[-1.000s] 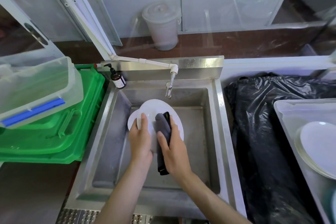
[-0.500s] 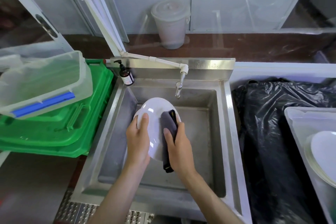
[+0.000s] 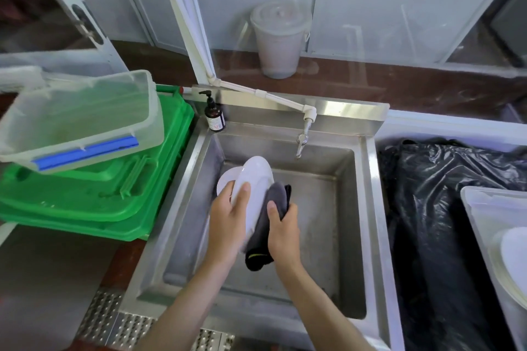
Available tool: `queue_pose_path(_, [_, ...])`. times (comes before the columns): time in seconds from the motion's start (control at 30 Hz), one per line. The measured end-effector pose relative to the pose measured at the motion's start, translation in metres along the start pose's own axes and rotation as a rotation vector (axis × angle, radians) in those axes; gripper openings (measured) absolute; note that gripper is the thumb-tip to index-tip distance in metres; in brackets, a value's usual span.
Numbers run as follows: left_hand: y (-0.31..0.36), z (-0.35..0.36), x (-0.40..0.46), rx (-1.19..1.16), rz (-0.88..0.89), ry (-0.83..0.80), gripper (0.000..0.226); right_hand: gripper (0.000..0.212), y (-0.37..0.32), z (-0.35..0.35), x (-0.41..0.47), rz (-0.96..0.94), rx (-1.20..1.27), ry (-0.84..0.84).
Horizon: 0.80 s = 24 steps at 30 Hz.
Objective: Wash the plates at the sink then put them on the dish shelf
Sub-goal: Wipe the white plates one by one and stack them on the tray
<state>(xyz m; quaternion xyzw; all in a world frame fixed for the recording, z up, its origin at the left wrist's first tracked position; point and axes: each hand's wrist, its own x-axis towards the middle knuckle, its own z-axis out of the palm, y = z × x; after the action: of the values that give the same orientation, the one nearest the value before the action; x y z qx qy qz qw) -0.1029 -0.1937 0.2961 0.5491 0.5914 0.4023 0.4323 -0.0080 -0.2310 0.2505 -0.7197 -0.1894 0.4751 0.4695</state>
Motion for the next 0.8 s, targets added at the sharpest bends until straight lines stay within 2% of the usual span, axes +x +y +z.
queue_pose_path(0.07, [-0.003,0.001,-0.004,0.029,0.031,-0.076,0.030,0.019,-0.005,0.009,0.001,0.085,0.091,-0.030])
queue_pose_path(0.1, [-0.004,0.001,-0.007,0.044,0.047,-0.119,0.025,0.031,-0.010,0.012,0.001,0.129,0.164,-0.044])
queue_pose_path(0.17, [-0.007,0.001,-0.010,0.081,0.092,-0.196,0.013,0.068,-0.019,0.015,0.003,0.193,0.326,-0.089])
queue_pose_path(0.23, [-0.009,-0.002,-0.008,0.134,0.153,-0.262,0.015,0.087,-0.026,0.012,0.003,0.194,0.419,-0.172])
queue_pose_path(0.27, [-0.009,-0.005,-0.005,0.175,0.194,-0.300,0.019,0.085,-0.027,0.009,0.003,0.182,0.441,-0.210])
queue_pose_path(0.4, [-0.012,-0.022,0.010,0.262,0.241,-0.535,0.042,0.049,-0.025,0.003,0.003,0.165,0.460,-0.280])
queue_pose_path(0.47, [-0.018,-0.030,0.019,0.306,0.233,-0.643,0.052,0.059,-0.020,0.004,0.003,0.211,0.416,-0.275])
queue_pose_path(0.53, [-0.024,-0.038,0.030,0.343,0.232,-0.697,0.045,0.070,-0.013,0.005,0.000,0.247,0.417,-0.219])
queue_pose_path(0.57, [-0.029,-0.041,0.037,0.349,0.250,-0.682,0.037,0.071,-0.008,0.005,-0.001,0.249,0.434,-0.175])
queue_pose_path(0.63, [-0.043,-0.047,0.056,0.406,0.326,-0.527,0.022,0.069,0.000,0.004,-0.002,0.224,0.448,-0.102])
queue_pose_path(0.7, [-0.058,-0.053,0.075,0.501,0.348,-0.282,0.029,0.053,0.001,0.002,-0.006,0.167,0.423,-0.079])
queue_pose_path(0.73, [-0.065,-0.057,0.083,0.474,0.274,-0.188,0.035,0.040,0.000,0.002,-0.008,0.131,0.411,-0.085])
queue_pose_path(0.8, [-0.065,-0.066,0.090,0.203,-0.122,-0.160,0.046,0.025,-0.002,0.002,-0.014,0.078,0.379,-0.069])
